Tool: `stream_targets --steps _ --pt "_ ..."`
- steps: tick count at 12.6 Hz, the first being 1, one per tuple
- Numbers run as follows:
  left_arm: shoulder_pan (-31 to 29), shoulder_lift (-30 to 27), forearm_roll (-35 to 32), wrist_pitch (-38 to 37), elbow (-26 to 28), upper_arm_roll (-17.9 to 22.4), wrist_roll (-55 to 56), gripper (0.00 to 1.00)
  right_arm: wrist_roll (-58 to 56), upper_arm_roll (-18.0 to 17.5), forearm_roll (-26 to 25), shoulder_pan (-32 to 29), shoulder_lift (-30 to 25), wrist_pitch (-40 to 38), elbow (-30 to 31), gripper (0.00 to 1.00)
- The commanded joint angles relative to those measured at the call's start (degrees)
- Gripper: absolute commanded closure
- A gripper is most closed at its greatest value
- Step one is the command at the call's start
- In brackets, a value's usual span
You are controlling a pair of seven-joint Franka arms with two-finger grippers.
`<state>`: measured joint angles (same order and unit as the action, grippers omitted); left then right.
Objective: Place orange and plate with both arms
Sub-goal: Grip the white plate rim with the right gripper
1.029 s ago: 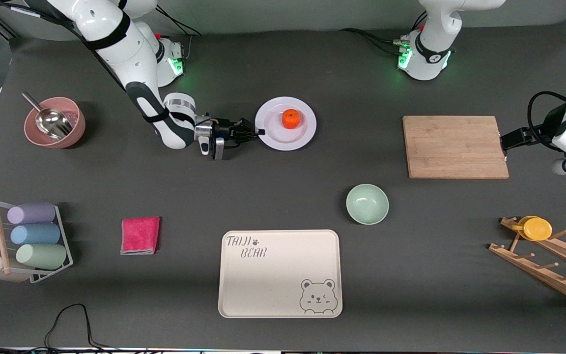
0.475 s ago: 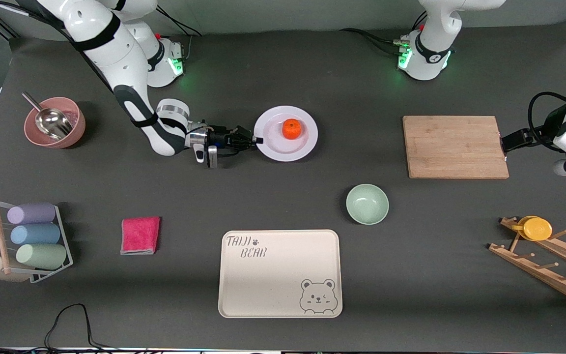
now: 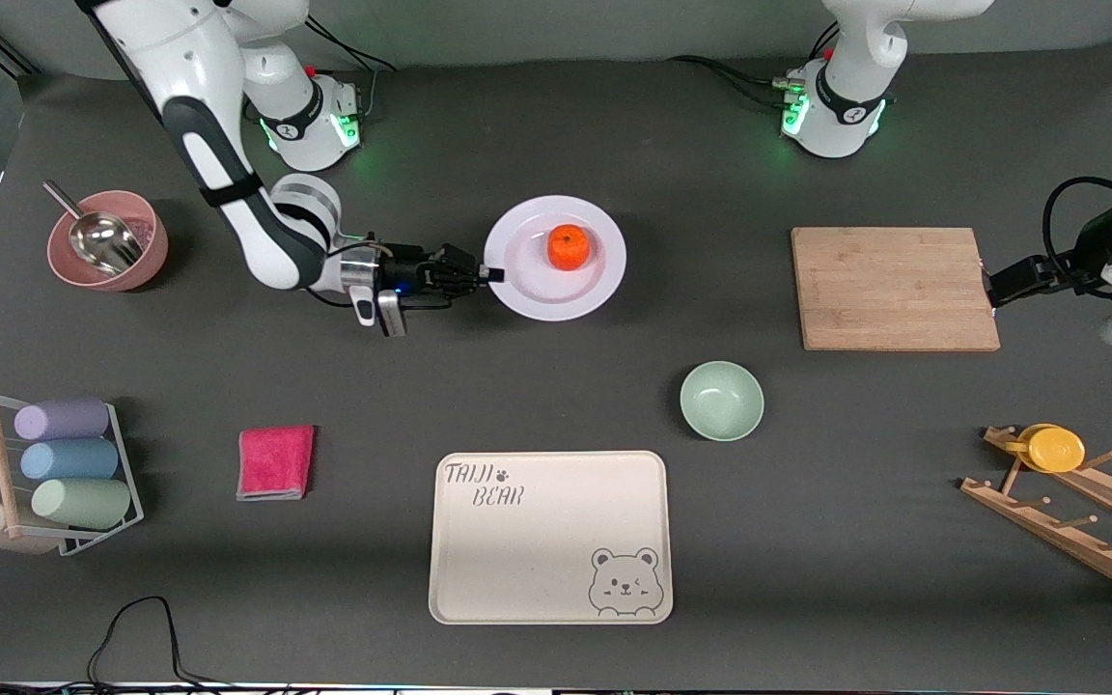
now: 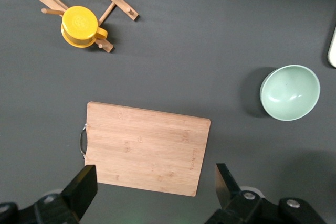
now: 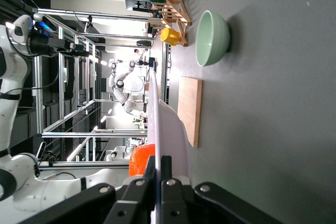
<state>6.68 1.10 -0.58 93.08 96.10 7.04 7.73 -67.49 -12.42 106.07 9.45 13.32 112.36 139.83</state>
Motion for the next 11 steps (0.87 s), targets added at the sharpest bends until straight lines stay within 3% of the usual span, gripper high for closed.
stream_targets --steps 1,3,7,11 --pt "0.7 -1.1 0.7 -0.2 0.0 0.7 0.4 0.0 9.7 -0.1 -4.5 -2.3 -7.8 -0.6 1.4 1.0" --pt "0.8 -1.1 0.7 -0.9 0.0 0.7 0.1 0.0 15.2 -0.1 -7.6 -3.5 -10.2 -0.6 0.6 1.0" --pt "0.8 -1.1 1.9 -1.1 0.0 0.7 0.0 0.0 16.1 -0.1 -8.0 -4.0 -8.5 -0.6 -3.0 1.0" --pt "0.4 -1.1 4.3 -1.0 -0.1 1.0 -1.6 0.0 16.3 0.4 -9.4 -4.2 3.1 -0.3 -16.8 1.0"
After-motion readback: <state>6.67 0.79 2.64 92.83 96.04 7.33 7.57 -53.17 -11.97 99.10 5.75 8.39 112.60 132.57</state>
